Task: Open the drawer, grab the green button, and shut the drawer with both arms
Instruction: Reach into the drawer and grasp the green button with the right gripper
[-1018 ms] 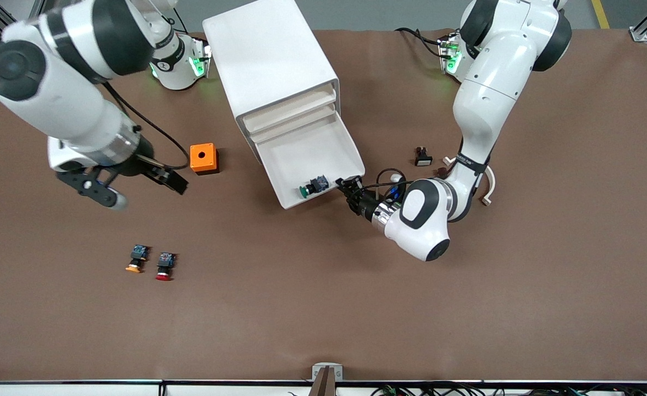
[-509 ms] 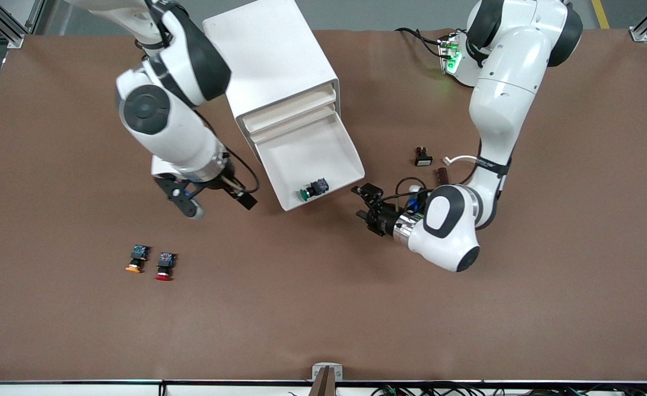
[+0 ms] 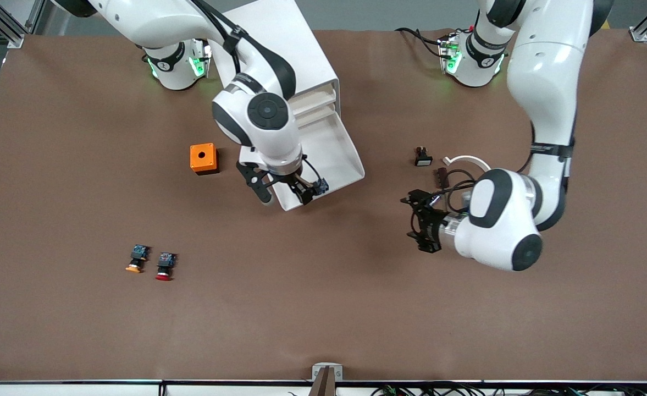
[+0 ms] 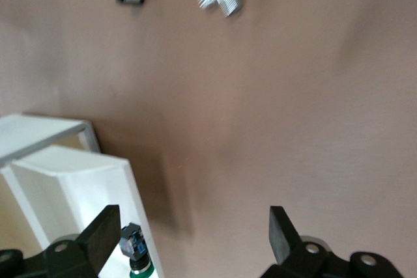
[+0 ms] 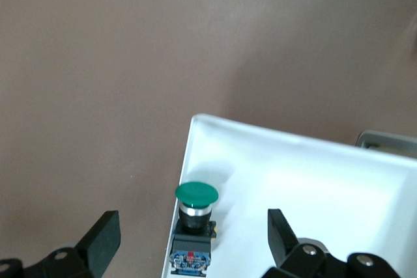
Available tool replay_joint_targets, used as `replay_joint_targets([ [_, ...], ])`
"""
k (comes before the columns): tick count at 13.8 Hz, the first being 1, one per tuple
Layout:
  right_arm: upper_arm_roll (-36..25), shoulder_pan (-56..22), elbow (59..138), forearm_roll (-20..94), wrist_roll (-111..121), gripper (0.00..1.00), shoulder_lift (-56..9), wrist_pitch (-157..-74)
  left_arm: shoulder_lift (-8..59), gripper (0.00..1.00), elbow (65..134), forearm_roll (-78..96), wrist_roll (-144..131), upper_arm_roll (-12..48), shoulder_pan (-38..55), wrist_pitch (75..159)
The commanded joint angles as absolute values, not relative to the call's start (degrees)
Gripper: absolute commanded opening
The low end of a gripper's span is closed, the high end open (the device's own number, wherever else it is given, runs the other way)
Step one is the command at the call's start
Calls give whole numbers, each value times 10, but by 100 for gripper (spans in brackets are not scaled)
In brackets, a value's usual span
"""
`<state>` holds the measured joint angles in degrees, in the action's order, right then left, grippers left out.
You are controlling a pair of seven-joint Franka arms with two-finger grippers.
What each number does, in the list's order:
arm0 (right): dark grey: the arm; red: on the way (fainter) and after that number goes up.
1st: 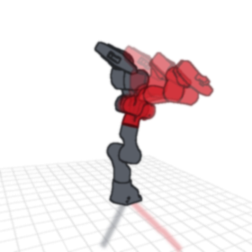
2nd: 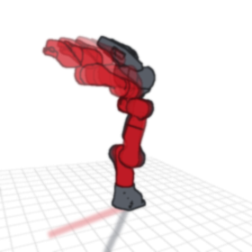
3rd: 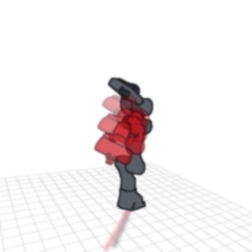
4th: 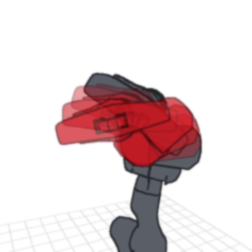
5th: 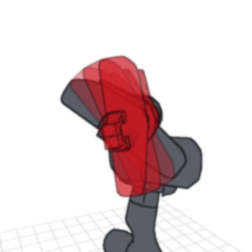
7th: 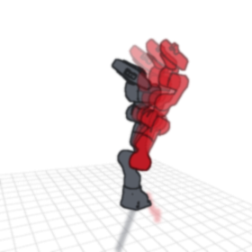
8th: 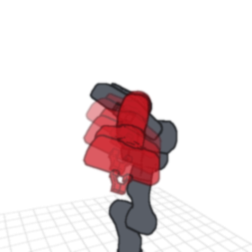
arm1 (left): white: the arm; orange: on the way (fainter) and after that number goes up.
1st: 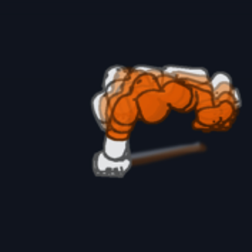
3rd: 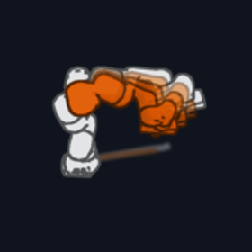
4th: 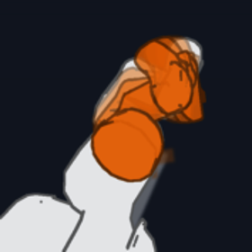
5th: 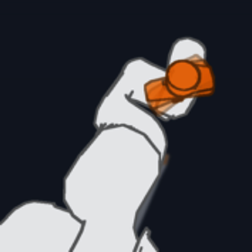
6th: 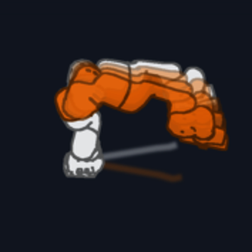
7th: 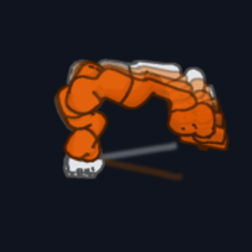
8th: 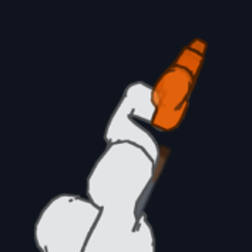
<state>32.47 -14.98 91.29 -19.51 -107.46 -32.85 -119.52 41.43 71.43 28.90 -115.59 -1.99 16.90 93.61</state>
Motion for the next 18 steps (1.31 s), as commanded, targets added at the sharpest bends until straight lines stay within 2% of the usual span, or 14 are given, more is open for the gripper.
replay_joint_targets([
  [1, 336, -160, 904, -236, -1135, 100, -358, -1220, 379, 100, 727, 251, -1090, -21, 144, 931],
  [4, 336, -173, 903, -285, -1194, 100, -385, -1239, 343, 100, 729, 180, -969, -19, 133, 926],
  [7, 336, -181, 905, -294, -1224, 100, -398, -1276, 339, 100, 729, 104, -864, -16, 143, 914],
  [11, 336, -186, 907, -306, -1232, 93, -403, -1279, 327, 100, 729, 88, -802, -14, 143, 897],
  [12, 336, -186, 909, -308, -1231, 86, -403, -1282, 327, 100, 729, 88, -782, -15, 143, 895],
  [14, 336, -187, 913, -308, -1231, 61, -403, -1286, 326, 100, 729, 88, -756, -14, 142, 895],
  [15, 336, -189, 913, -308, -1231, 52, -403, -1286, 326, 100, 729, 88, -743, -15, 142, 895],
  [18, 336, -191, 913, -308, -1230, 32, -403, -1286, 323, 100, 730, 88, -695, -14, 141, 895],
])
